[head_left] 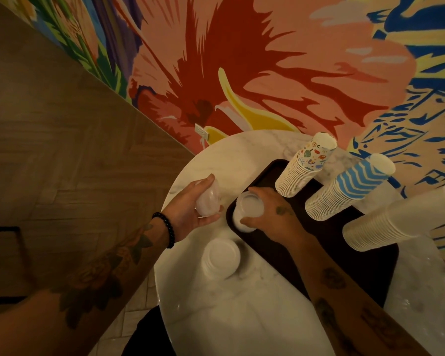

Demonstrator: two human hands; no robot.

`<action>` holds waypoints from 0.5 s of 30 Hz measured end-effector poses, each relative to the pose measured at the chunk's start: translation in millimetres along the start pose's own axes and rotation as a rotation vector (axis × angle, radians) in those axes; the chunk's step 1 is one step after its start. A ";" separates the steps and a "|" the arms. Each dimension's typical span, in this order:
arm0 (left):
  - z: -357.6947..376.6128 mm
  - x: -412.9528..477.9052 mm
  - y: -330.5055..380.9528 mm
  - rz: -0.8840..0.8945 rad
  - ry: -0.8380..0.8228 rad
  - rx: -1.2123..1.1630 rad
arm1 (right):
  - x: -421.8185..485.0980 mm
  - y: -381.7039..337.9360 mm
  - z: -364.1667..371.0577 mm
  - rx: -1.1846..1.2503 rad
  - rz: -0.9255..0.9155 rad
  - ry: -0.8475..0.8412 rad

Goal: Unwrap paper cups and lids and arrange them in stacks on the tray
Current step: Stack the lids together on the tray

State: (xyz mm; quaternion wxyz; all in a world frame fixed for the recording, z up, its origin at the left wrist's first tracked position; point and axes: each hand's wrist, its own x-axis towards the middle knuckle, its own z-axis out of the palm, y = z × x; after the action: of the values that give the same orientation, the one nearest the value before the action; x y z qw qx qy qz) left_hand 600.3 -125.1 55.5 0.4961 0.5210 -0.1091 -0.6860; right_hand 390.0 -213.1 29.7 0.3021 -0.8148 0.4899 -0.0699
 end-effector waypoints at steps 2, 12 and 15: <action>-1.1 1.7 -0.4 0.000 0.010 0.022 | -1.3 3.5 6.2 -0.038 0.041 -0.032; 1.8 3.0 -1.4 -0.019 0.003 0.015 | -4.8 0.8 5.2 0.006 0.048 0.016; 8.5 4.2 -0.8 -0.011 -0.024 0.057 | -9.3 -13.8 -6.3 0.236 -0.016 0.064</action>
State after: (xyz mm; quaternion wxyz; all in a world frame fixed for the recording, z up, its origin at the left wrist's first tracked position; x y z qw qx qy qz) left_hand 593.0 -131.1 56.1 0.4759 0.5273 -0.1318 -0.6914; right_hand 393.1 -203.3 44.2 0.3794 -0.7749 0.4810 -0.1553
